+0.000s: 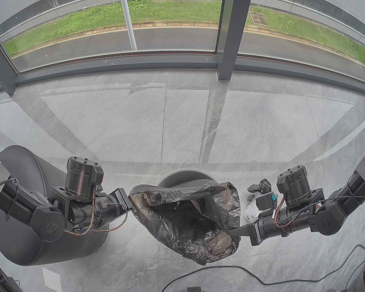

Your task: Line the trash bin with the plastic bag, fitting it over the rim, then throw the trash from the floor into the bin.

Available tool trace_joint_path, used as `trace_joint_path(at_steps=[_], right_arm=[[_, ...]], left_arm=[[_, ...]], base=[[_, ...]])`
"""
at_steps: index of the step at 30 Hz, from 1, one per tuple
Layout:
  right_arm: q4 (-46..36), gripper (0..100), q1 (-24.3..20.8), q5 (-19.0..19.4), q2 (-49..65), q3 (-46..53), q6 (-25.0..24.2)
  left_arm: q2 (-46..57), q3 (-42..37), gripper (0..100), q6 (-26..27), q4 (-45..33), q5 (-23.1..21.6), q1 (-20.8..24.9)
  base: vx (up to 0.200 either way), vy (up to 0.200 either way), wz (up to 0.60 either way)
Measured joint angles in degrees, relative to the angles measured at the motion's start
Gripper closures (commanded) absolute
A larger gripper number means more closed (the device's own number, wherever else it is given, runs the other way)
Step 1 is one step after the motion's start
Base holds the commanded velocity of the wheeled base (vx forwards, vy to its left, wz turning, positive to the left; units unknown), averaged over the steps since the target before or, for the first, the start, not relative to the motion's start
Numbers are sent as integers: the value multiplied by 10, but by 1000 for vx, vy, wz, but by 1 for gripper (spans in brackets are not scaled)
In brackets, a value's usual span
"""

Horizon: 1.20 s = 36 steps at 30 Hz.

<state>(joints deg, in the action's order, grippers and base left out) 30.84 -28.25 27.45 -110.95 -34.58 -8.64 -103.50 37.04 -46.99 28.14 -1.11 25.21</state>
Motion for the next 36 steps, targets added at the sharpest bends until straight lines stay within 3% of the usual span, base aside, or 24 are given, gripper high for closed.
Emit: trace_joint_path(at_steps=[20, 36], right_arm=[[1, 100, -37, -2, 12, -5, -23], [4, 100, 60, -15, -48, -55, -20]], left_arm=[[-13, -18, 100, 0, 2, -4, 12], [-65, 34, 100, -1, 5, -5, 28]], base=[[0, 0, 0], [0, 0, 0]])
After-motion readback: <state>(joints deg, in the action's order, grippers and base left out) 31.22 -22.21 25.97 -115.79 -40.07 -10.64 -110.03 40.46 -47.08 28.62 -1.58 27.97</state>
